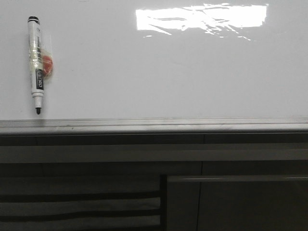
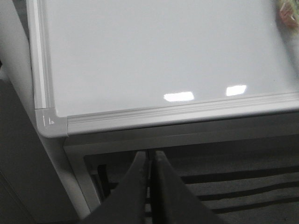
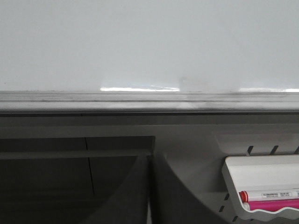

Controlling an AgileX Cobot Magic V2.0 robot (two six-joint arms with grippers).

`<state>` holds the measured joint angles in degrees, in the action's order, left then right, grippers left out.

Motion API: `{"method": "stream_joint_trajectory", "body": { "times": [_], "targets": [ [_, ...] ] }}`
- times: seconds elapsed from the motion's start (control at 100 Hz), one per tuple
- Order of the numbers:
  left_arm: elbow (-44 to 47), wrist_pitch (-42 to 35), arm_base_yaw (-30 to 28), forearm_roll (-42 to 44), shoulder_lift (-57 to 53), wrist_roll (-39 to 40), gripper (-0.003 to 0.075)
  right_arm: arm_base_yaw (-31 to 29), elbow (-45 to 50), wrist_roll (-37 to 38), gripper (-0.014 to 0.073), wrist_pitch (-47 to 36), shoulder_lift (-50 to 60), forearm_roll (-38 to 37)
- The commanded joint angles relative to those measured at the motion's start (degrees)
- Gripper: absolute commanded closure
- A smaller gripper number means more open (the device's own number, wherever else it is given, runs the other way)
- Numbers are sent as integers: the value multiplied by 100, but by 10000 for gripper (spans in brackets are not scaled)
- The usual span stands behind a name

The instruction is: Write number 0 on whiteboard

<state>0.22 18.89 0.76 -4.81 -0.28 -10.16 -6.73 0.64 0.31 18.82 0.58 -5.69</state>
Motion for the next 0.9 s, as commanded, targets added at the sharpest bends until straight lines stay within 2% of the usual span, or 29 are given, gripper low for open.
{"method": "stream_joint_trajectory", "body": {
  "times": [0.0,0.46,0.58,0.69,0.83,0.89],
  "targets": [
    [179,-369,24,-37,-151,38,740,-7,69,-31,651,-163,112,-3],
    [179,-547,24,-63,-151,38,740,-7,69,-31,651,-163,112,-3],
    [179,-1145,24,-37,-151,38,740,-7,69,-31,652,-163,112,-3],
    [179,-2047,24,-37,-151,38,740,-7,69,-31,651,-241,112,-77],
    [179,-3429,24,-37,-151,38,740,-7,69,-31,651,-1417,112,-210],
    [179,-3734,24,-37,-151,38,740,-7,69,-31,651,-1830,112,-210]
  ]
}}
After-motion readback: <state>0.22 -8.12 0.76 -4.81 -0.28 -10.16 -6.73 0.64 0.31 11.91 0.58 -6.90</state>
